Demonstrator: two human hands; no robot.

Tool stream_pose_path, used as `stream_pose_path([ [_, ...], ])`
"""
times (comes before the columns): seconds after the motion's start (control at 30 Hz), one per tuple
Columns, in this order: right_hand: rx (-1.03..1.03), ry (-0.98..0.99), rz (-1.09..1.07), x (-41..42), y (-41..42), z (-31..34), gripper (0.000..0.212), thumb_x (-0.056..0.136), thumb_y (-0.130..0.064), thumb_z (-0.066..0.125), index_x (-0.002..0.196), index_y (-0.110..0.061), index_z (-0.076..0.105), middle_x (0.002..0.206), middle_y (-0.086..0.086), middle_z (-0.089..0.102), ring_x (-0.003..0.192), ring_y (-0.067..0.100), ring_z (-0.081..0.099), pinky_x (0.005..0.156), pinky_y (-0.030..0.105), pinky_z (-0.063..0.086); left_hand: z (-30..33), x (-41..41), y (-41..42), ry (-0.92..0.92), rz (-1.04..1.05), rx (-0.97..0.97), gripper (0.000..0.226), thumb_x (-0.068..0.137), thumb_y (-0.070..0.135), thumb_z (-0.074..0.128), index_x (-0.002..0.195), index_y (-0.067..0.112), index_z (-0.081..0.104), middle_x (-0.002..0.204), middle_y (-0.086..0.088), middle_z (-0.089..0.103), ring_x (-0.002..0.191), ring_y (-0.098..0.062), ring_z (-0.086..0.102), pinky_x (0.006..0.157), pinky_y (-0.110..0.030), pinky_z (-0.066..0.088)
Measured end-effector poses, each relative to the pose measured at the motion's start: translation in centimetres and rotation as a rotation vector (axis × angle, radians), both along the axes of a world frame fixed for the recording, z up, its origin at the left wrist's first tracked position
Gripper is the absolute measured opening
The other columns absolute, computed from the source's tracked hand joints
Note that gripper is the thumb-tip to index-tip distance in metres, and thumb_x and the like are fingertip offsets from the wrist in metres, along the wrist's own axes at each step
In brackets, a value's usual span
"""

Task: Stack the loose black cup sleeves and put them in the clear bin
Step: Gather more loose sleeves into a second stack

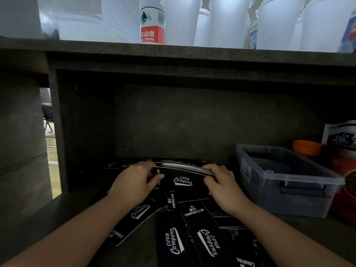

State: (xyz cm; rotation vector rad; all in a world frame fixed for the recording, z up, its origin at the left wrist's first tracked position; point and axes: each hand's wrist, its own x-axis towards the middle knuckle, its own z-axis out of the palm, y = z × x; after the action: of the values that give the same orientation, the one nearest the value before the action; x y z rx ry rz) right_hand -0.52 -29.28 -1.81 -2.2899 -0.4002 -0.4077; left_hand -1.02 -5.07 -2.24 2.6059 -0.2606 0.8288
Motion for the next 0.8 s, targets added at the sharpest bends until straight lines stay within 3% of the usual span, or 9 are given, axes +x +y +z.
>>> stream_pose_path([
  [0.07, -0.026, -0.01, -0.01, -0.3, 0.1, 0.0, 0.027, 0.094, -0.032, 0.051, 0.12, -0.033, 0.053, 0.118, -0.007, 0.046, 0.113, 0.013, 0.032, 0.089, 0.022, 0.024, -0.2, 0.0, -0.9, -0.026, 0.012, -0.09, 0.058, 0.089, 0.053, 0.058, 0.137, 0.022, 0.047, 0.127, 0.002, 0.056, 0.112, -0.013, 0.057, 0.095, -0.027, 0.047],
  [0.13, -0.044, -0.024, -0.022, -0.4, 0.3, 0.0, 0.027, 0.092, -0.037, 0.055, 0.119, -0.034, 0.052, 0.117, -0.009, 0.046, 0.113, 0.012, 0.033, 0.088, 0.021, 0.025, -0.5, 0.0, -1.9, -0.049, 0.067, -0.026, 0.08, 0.091, 0.059, 0.049, 0.153, 0.017, 0.021, 0.152, -0.004, 0.034, 0.137, -0.019, 0.036, 0.114, -0.032, 0.028],
  [0.23, -0.058, -0.017, -0.028, -0.3, 0.5, -0.1, 0.019, 0.095, -0.033, 0.052, 0.114, -0.031, 0.053, 0.114, -0.009, 0.048, 0.112, 0.012, 0.033, 0.084, 0.021, 0.025, -1.1, 0.1, -3.0, 0.077, -0.006, 0.011, 0.091, 0.091, 0.066, 0.036, 0.155, 0.02, -0.008, 0.164, -0.007, 0.004, 0.149, -0.022, 0.014, 0.119, -0.034, 0.011],
  [0.3, -0.049, -0.008, -0.018, -0.3, 0.8, -0.1, 0.019, 0.096, -0.028, 0.048, 0.114, -0.029, 0.052, 0.115, -0.009, 0.047, 0.112, 0.01, 0.03, 0.084, 0.021, 0.023, -1.2, 0.0, -3.4, 0.215, -0.198, -0.156, 0.089, 0.096, 0.049, 0.048, 0.153, 0.027, -0.017, 0.164, 0.001, -0.006, 0.15, -0.013, 0.004, 0.119, -0.025, 0.008],
  [0.43, -0.056, -0.022, -0.016, -0.2, 1.0, -0.1, 0.02, 0.094, -0.025, 0.048, 0.114, -0.026, 0.051, 0.114, -0.009, 0.048, 0.113, 0.01, 0.031, 0.085, 0.022, 0.025, -1.3, -0.1, -3.3, 0.241, -0.357, -0.259, 0.093, 0.097, 0.009, 0.053, 0.151, 0.04, -0.016, 0.162, 0.014, -0.005, 0.144, 0.005, 0.001, 0.107, -0.005, 0.004],
  [0.5, -0.034, -0.029, 0.014, 0.1, 0.9, -0.3, 0.018, 0.092, -0.029, 0.053, 0.11, -0.03, 0.051, 0.111, -0.009, 0.05, 0.11, 0.009, 0.041, 0.084, 0.021, 0.031, -1.5, 0.1, -3.1, 0.277, -0.366, -0.263, 0.092, 0.098, 0.004, 0.049, 0.15, 0.043, -0.016, 0.162, 0.016, -0.005, 0.141, 0.007, 0.003, 0.101, 0.002, 0.005],
  [0.57, 0.0, -0.029, 0.045, 0.1, 0.9, -0.6, 0.023, 0.09, -0.035, 0.06, 0.11, -0.035, 0.048, 0.111, -0.012, 0.046, 0.104, -0.001, 0.046, 0.081, 0.008, 0.033, -1.7, 0.2, -2.8, 0.312, -0.393, -0.275, 0.086, 0.099, 0.007, 0.047, 0.151, 0.044, -0.012, 0.161, 0.017, -0.001, 0.139, 0.009, 0.005, 0.096, 0.007, 0.007],
  [0.67, -0.057, -0.026, 0.049, -0.2, 0.6, -0.5, 0.028, 0.091, -0.037, 0.061, 0.115, -0.035, 0.047, 0.109, -0.014, 0.043, 0.095, -0.005, 0.047, 0.076, 0.001, 0.033, -1.1, -0.4, -2.6, 0.318, -0.43, -0.366, 0.073, 0.101, 0.025, 0.048, 0.153, 0.043, 0.0, 0.158, 0.013, 0.022, 0.14, 0.003, 0.024, 0.105, -0.005, 0.021],
  [0.8, -0.093, -0.064, 0.04, 0.0, 0.1, -0.3, 0.019, 0.091, -0.033, 0.061, 0.109, -0.029, 0.057, 0.105, -0.003, 0.057, 0.096, 0.009, 0.056, 0.083, 0.022, 0.043, -0.5, 0.0, -2.0, 0.137, -0.191, -0.51, 0.052, 0.099, 0.042, 0.044, 0.147, 0.024, 0.031, 0.136, 0.002, 0.055, 0.119, -0.01, 0.054, 0.098, -0.021, 0.037],
])
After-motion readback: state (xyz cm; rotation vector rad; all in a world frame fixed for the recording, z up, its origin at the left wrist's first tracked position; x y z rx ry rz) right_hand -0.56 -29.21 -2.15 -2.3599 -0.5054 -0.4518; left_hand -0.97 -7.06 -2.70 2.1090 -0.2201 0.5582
